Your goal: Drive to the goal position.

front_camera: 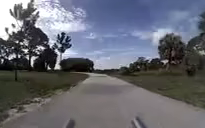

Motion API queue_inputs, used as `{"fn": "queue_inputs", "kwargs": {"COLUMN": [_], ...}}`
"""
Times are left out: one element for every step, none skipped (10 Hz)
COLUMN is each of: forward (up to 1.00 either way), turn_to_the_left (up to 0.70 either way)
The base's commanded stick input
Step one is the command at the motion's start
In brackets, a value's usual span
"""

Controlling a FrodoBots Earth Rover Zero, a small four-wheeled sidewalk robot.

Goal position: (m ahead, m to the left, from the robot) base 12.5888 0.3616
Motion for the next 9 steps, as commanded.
{"fn": "queue_inputs", "kwargs": {"forward": [0.69, 0.69, 0.69, 0.69, 0.69, 0.69, 0.69, 0.69, 0.69], "turn_to_the_left": [0.03, 0.03, 0.03, 0.03, 0.03, 0.03, 0.03, 0.03, 0.03]}}
